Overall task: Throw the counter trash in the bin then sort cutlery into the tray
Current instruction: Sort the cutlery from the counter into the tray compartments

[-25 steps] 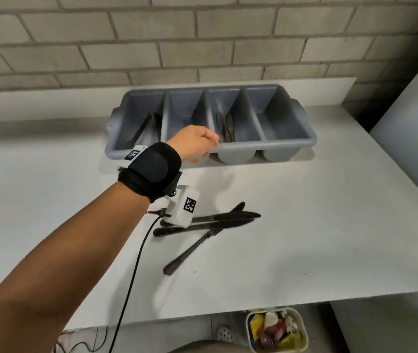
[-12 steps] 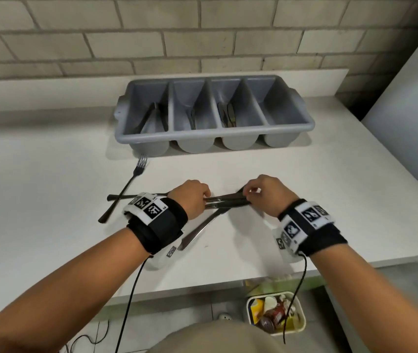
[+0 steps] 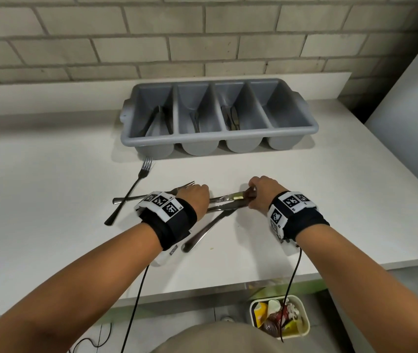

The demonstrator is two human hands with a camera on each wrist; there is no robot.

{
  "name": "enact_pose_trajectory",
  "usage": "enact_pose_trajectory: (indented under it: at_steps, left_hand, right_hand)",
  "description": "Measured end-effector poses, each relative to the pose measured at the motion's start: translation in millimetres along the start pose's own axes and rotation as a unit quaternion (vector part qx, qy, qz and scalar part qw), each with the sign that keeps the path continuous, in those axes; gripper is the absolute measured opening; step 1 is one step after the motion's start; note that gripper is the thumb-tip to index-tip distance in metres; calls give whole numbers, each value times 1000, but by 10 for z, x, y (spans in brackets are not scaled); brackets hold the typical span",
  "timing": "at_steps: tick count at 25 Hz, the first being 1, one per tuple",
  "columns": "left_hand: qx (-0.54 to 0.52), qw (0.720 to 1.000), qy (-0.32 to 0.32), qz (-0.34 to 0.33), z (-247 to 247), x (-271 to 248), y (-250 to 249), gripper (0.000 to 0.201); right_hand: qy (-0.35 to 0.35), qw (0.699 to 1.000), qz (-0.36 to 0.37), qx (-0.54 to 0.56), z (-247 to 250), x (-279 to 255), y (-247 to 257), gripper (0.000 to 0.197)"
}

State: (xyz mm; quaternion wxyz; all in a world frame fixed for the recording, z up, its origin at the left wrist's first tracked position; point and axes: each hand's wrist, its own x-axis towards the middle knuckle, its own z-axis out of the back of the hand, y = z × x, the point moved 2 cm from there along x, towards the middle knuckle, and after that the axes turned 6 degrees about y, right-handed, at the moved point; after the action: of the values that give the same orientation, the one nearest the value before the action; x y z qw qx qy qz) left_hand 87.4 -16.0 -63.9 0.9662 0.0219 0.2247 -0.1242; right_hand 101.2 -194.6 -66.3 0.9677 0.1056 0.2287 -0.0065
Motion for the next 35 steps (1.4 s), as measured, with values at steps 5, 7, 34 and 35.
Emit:
enact_pose_trajectory:
  at_steps: [5,7,34,35]
  left_hand:
    - [-125,992,8,-17,87,23,145,45]
    - [-166,986,4,1,77,-5,283,46]
    - [-486,874,11,-9,73,-56,311,31]
    - [-487,874,12,-11,78,-48,297,31]
  right_hand:
    - [-9,997,-24,73,52,12,-120,58]
    - [-8,998,-19,67,48,-2,-86,60]
    - [-108,972,207,20,394,97,321,22]
    - [-123,969,213,19,415,69,323,21]
